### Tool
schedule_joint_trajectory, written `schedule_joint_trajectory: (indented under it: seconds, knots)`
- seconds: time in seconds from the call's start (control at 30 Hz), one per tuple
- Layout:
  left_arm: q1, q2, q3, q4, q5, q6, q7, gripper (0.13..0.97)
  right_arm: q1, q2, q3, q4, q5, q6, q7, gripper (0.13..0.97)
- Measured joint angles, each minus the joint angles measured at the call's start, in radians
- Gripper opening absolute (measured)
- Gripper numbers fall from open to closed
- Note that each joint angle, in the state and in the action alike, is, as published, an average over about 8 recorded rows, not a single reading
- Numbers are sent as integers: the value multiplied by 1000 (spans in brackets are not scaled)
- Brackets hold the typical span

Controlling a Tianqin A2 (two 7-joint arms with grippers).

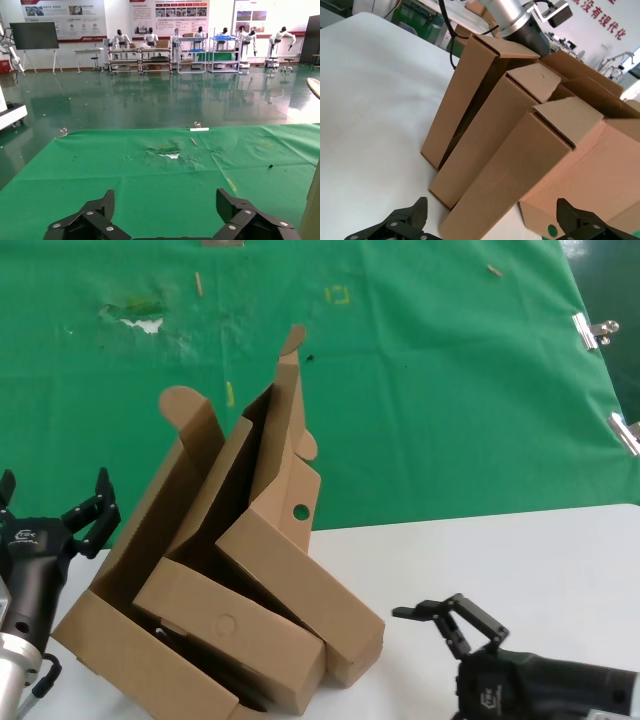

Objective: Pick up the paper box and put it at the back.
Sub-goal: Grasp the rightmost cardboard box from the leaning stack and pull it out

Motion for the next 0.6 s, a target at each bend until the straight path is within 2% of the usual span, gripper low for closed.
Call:
schedule_joint_trajectory:
  seconds: [0.17,0.2,0.3,0.57,0.6]
  knots:
    - [0,0,0,0,0,0,0,663,36,-20,-42,-10,-27,17,-8,890]
    - [0,0,0,0,0,0,0,663,41,-23,-50,-12,-32,20,-9,890]
    - [0,0,0,0,0,0,0,663,55,-29,-69,-17,-42,26,-9,840]
    - [0,0,0,0,0,0,0,445,69,-25,-98,-14,-61,43,-2,707]
    - [0,0,0,0,0,0,0,445,69,-22,-99,-11,-64,46,-1,682]
